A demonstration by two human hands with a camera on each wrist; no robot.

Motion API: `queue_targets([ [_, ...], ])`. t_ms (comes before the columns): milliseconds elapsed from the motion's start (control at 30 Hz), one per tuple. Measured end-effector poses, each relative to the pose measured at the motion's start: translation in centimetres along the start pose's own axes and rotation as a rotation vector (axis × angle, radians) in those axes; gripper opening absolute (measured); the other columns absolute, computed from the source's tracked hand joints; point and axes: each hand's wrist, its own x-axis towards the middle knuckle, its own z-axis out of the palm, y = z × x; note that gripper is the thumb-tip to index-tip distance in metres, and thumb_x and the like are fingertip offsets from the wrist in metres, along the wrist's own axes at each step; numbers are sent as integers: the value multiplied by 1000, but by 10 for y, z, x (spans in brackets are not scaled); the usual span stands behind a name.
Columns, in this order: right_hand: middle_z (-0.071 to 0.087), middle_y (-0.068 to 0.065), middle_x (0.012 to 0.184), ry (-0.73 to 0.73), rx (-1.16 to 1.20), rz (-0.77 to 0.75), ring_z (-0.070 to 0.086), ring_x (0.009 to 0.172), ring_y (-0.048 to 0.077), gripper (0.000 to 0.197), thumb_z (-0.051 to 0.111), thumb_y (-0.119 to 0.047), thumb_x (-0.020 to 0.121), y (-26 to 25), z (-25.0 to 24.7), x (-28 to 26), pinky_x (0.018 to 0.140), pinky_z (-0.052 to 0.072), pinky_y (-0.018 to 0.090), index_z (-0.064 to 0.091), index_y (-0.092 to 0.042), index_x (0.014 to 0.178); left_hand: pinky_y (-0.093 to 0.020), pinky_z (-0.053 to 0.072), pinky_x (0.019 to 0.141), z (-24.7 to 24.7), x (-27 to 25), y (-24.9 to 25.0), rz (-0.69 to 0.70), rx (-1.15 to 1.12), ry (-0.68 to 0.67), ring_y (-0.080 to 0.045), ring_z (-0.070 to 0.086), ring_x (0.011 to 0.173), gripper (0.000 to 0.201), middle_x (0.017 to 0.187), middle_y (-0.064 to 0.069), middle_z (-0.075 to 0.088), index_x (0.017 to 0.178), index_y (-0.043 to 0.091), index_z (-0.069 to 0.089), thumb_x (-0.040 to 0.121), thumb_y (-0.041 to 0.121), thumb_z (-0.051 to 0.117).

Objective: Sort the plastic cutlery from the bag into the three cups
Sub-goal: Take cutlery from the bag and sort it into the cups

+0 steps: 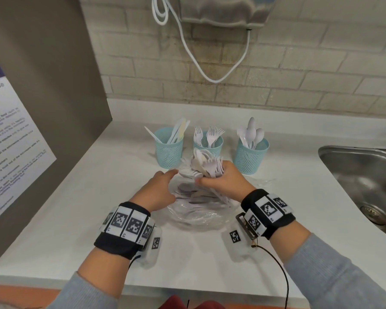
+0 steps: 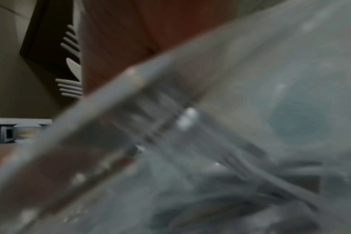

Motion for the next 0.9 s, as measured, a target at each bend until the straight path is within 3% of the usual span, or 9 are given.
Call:
queue_targets([
  [100,74,7,94,29,36,-12,70,89,15,22,75,-17,79,-1,-2,7,80,57,27,70,-6,97,-32,38,102,-4,3,4,4,-20,-3,-28,47,122,79,143,-11,34,148,21,18,82,8,58],
  [167,73,12,101,46,77,-27,70,96,21,25,73,-17,80,-2,-4,11,90,55,38,70,-5,101,-32,37,102,-7,6,7,14,-32,2,-29,47,123,80,144,-10,34,149,19,16,82,7,58],
  [267,72,10,107,104,214,-41,69,101,23,30,73,-21,76,-7,-8,18,96,52,45,70,-11,104,-31,38,100,-10,10,7,27,-27,3,-29,48,120,80,143,-11,35,149,18,16,82,6,57],
  [400,71,18,106,101,393,-64,68,100,36,19,62,1,86,-12,-9,21,97,49,52,69,-16,94,-32,38,101,-12,14,3,35,3,-3,-28,48,121,78,143,-10,35,149,20,17,82,8,58],
  [500,71,18,96,109,442,-83,67,96,41,24,59,5,86,-13,-4,22,94,51,52,70,-16,87,-31,37,102,-13,17,1,53,-20,32,-26,47,122,68,141,-10,37,145,21,30,84,14,59],
  [600,71,15,90,136,505,-80,67,93,41,19,59,6,85,-13,-2,27,88,54,49,67,-9,91,-32,36,104,-15,21,4,169,-101,207,-20,45,121,41,130,-4,46,125,22,55,85,23,63],
  [667,72,15,92,135,529,-94,68,92,38,15,63,0,81,-13,-1,30,87,55,47,69,-9,91,-32,36,103,-17,22,11,259,-174,281,-14,45,118,34,122,1,49,116,23,62,83,34,66],
  [800,71,18,104,105,502,-70,67,101,31,24,66,-6,75,-4,3,30,91,54,40,70,-3,98,-31,36,102,-12,30,26,334,-173,180,-14,46,117,42,124,1,51,117,19,62,83,43,65],
  [900,71,17,106,124,447,-29,68,101,26,24,66,2,80,9,8,25,91,54,34,69,-1,104,-35,37,103,-1,38,27,310,-28,133,-19,48,118,43,125,-4,53,120,15,60,87,42,60],
])
